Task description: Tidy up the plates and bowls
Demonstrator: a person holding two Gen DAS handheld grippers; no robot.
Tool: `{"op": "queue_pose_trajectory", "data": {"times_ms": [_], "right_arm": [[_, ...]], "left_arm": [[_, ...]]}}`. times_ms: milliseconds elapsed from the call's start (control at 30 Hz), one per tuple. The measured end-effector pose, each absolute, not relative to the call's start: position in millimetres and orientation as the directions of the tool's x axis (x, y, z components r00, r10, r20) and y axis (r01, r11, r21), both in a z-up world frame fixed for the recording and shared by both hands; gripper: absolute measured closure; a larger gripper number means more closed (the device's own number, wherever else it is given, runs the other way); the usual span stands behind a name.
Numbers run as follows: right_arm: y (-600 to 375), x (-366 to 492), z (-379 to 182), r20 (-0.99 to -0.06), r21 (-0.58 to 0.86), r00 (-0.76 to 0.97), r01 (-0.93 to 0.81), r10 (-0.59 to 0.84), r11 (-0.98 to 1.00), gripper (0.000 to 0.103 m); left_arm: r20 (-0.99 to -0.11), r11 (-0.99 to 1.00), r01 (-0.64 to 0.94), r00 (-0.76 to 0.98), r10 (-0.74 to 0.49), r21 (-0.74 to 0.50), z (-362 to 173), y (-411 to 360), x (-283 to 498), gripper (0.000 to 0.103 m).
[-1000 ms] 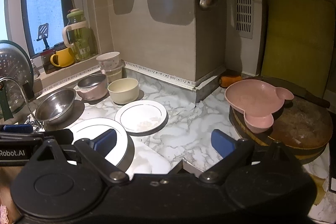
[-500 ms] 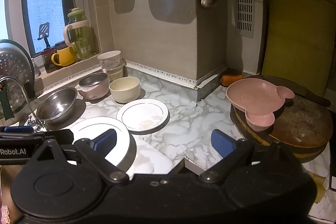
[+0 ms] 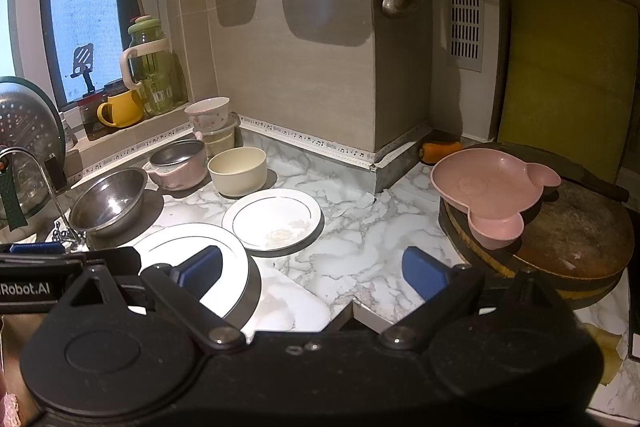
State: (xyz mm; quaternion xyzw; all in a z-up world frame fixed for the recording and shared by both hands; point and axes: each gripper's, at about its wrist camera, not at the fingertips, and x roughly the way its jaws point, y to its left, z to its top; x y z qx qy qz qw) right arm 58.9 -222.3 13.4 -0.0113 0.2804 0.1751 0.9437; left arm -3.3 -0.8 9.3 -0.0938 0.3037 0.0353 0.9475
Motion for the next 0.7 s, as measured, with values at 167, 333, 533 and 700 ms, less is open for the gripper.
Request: {"op": "queue_pose_trajectory", "data": {"times_ms": [167,333,533,700], "right_arm": [[-222.1,59.6,13.2,-0.533,0.076,0.782,-0.337,0.324,0.938,0.006],[-221.9,59.7,13.0,-0.534,0.076,0.782,-0.337,0.323,0.939,0.006],[-221.3,60.2,12.5,-0.535,0.076,0.781,-0.336,0.323,0.939,0.006],[-219.8,62.0,12.5,-0.538,0.076,0.779,-0.335,0.321,0.939,0.006]], "left_arm": [[-0.583,0.980,-0.125,0.813,0.010,-0.157,9.2,-0.6,-3.2,0.000],[-0.583,0.979,-0.125,0.812,0.009,-0.159,9.0,-0.3,-3.1,0.000],[-0.583,0.978,-0.127,0.812,0.007,-0.165,8.0,0.9,-1.9,0.000],[-0.585,0.977,-0.128,0.811,0.004,-0.170,6.4,3.6,0.5,0.000]]}}
